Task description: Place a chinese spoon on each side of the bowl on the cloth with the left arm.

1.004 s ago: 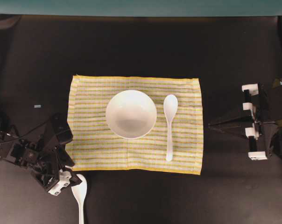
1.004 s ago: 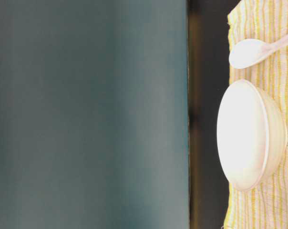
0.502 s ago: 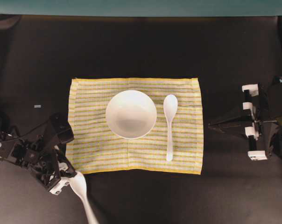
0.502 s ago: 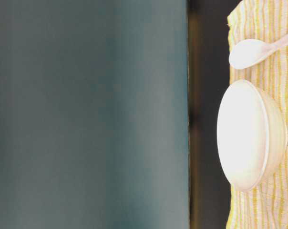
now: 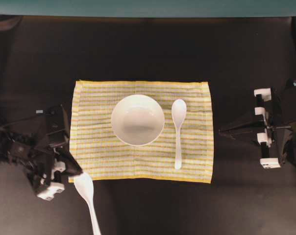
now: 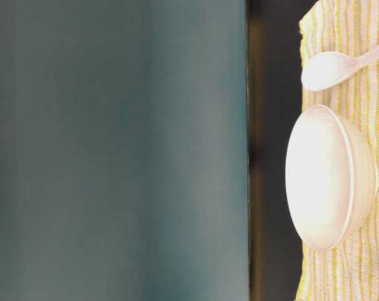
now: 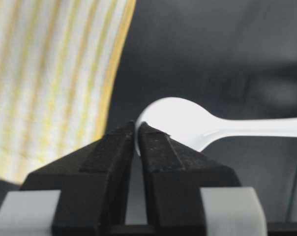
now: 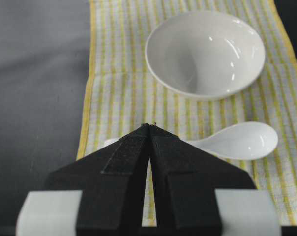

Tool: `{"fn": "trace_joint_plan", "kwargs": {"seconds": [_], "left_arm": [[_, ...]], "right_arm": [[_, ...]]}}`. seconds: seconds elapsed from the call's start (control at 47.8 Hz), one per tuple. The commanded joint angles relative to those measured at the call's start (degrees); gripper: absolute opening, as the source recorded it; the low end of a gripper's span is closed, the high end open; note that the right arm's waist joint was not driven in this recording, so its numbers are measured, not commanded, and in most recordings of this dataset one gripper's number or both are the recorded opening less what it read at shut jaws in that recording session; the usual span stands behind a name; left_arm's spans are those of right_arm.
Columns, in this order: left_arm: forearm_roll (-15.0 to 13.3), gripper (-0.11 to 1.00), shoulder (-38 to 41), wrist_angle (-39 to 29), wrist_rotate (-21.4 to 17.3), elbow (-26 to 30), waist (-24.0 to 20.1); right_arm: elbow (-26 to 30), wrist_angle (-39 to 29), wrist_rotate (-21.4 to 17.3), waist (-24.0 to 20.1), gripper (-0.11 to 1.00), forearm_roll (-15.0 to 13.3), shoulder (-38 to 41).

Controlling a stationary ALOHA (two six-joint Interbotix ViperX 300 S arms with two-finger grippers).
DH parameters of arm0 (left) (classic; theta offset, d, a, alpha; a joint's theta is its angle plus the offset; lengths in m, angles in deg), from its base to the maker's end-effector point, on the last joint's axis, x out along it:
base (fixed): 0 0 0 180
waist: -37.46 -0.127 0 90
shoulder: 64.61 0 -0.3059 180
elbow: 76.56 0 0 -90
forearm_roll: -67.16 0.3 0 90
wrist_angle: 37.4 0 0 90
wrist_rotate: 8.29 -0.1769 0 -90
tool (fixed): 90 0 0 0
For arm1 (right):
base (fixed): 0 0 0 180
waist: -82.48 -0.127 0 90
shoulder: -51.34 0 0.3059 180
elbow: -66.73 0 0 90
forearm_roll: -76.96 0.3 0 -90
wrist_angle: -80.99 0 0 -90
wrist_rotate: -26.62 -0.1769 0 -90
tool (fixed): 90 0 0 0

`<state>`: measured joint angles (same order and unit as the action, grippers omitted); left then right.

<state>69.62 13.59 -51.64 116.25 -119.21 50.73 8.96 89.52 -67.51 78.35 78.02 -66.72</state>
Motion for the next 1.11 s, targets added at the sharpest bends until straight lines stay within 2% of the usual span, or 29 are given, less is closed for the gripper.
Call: {"fn": "trace_joint_plan", "kwargs": {"seconds": [0.0,0.063,0.209,0.272,0.335,0.502,1.088], "left_arm": [[0.26,0.05,-2.9,-3.52,-9.23,2.46,-2.46],[0.18,0.05,-4.04,-5.8,-17.4,3.08,-5.27],[0.18,0.05,-5.27,-9.49,-32.61,3.6,-13.1],[0.18,0.05,-5.19,-9.67,-37.79,3.69,-17.14],[0.18,0.05,-5.01,-9.4,-40.96,4.31,-20.21],[0.26,0.05,-2.55,-9.49,-43.24,6.24,-24.96],[0.26,0.05,8.53,-4.66,-43.68,7.73,-28.83]], "right_arm": [[1.23,0.62,-0.35,0.0,0.0,0.18,0.26],[1.32,0.62,-0.44,0.0,0.0,0.18,0.18],[1.58,0.44,-0.44,0.0,0.0,0.18,-0.09],[1.76,0.44,-0.44,0.0,0.0,0.18,-0.09],[1.76,0.35,-0.44,0.0,0.0,0.18,-0.09],[1.76,0.35,-0.35,0.0,0.0,0.18,-0.09],[1.67,0.35,-0.35,0.0,0.0,0.18,0.0]]}}
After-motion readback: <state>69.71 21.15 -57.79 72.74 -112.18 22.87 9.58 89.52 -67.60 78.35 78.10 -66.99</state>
